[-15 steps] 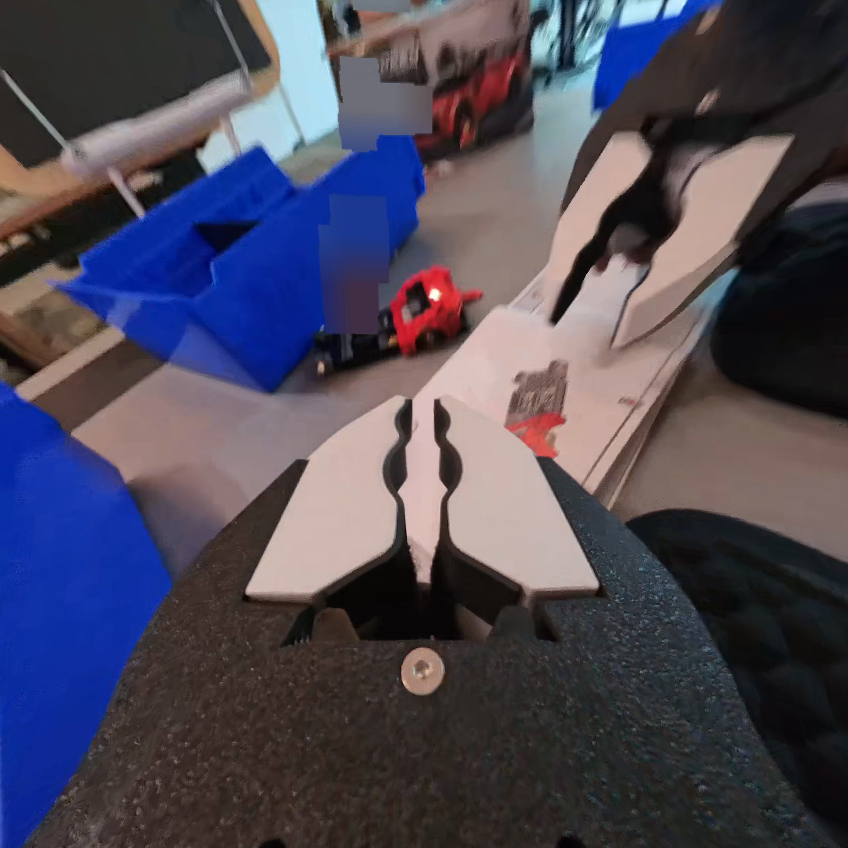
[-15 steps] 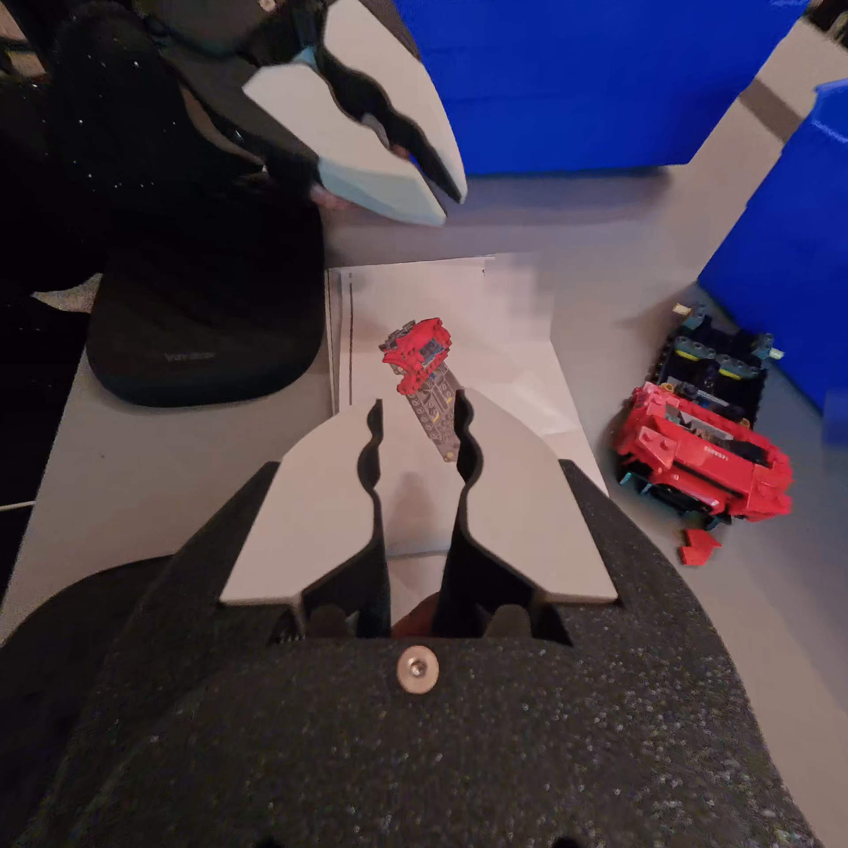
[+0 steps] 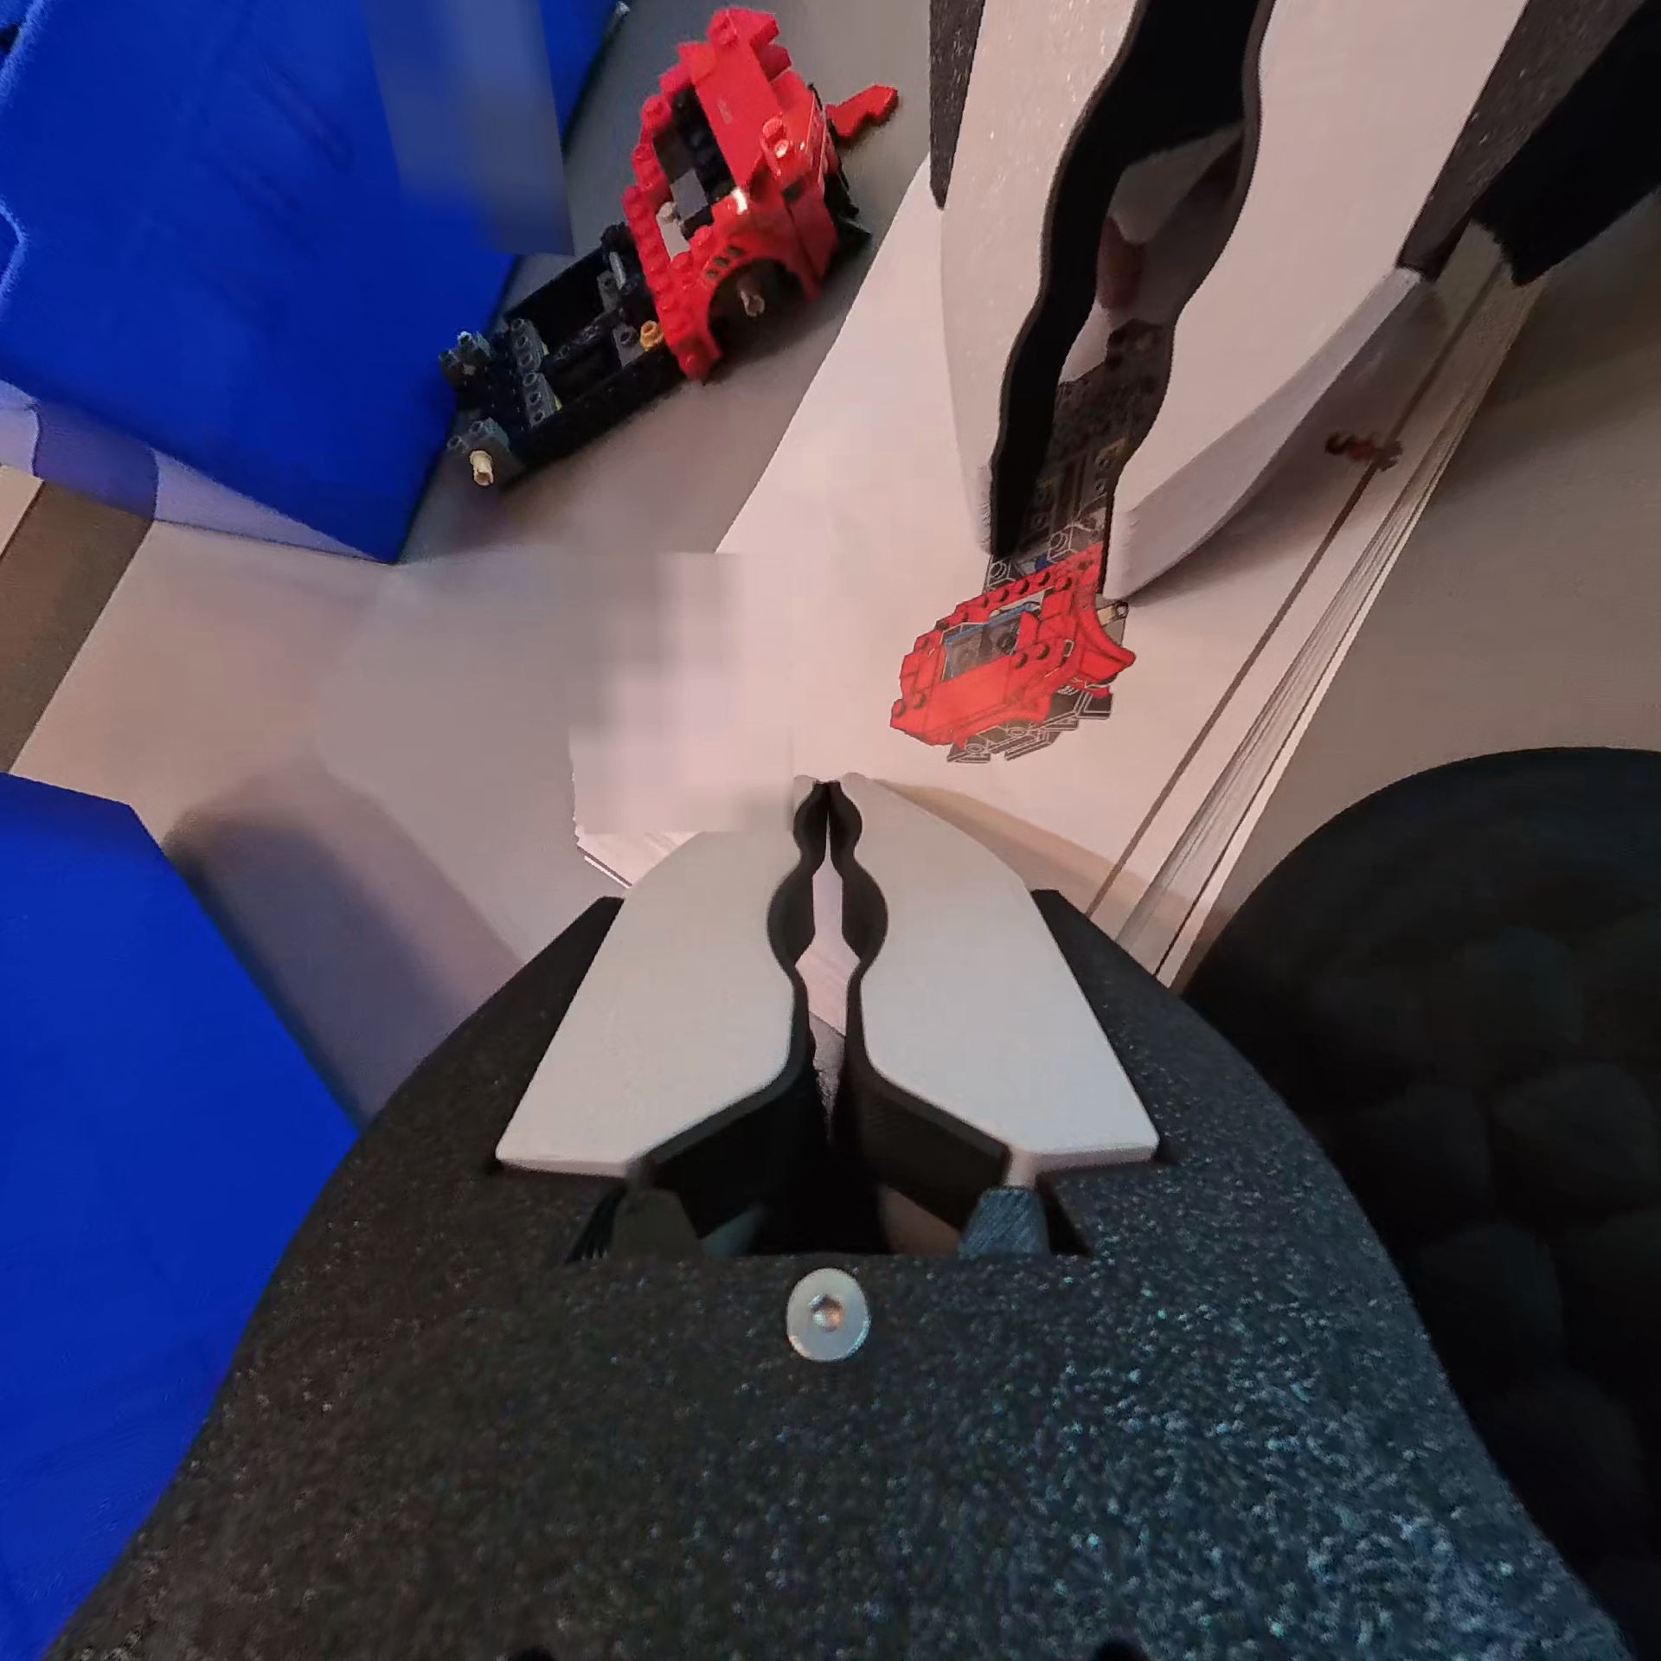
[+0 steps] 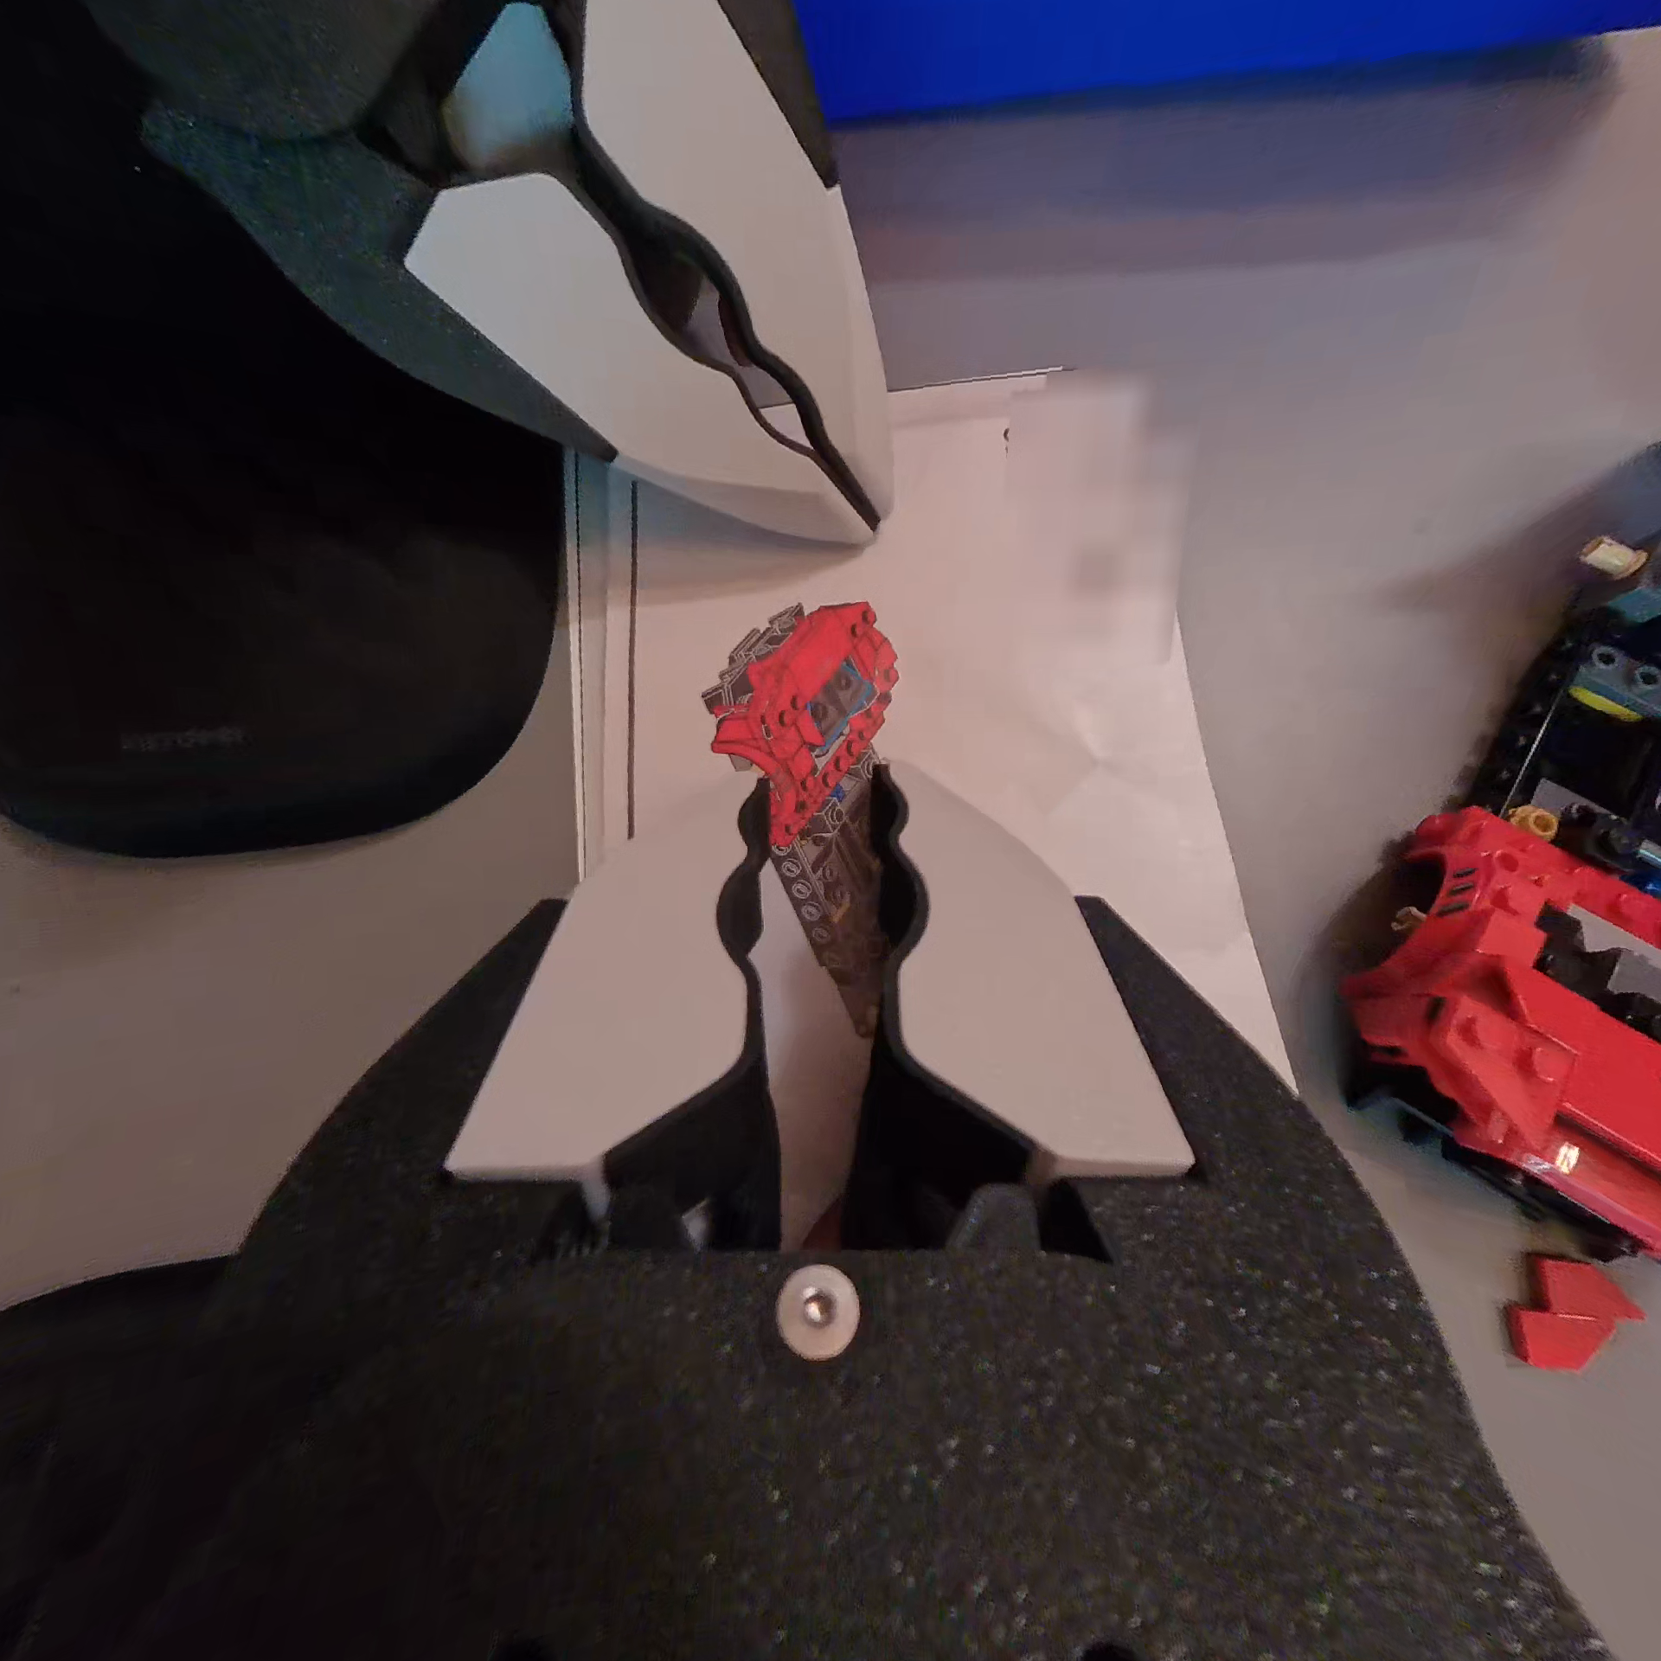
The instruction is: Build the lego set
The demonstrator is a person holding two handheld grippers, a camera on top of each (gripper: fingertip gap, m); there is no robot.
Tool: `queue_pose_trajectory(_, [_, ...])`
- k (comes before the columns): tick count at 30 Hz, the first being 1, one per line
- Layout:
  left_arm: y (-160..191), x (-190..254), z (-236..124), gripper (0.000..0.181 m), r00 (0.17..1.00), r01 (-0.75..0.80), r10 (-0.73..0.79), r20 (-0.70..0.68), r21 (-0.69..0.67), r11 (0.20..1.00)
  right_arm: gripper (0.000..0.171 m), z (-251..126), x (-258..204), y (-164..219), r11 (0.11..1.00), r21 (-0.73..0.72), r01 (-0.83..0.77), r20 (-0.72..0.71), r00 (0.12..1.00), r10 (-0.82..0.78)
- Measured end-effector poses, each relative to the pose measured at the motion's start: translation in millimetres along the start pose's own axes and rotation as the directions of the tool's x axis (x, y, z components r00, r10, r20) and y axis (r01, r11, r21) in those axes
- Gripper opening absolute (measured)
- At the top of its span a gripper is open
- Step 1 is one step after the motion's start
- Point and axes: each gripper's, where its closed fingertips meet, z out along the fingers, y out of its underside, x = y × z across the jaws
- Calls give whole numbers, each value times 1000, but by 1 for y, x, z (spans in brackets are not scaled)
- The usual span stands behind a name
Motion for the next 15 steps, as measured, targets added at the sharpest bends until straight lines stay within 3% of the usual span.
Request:
queue_pose_trajectory(7, [-2, -4, -1, 5, 999, -24, 23, 45, 25, 999, 21, -1, 0, 0, 1000, 0, -30, 23, 999, 30])
queue_pose_trajectory(15, [-15, -21, -18, 5, 987, 147, -157, 39, 197, 969, 26, -1, -2, 0, 1000, -1, -2, 26, 1000, 2])
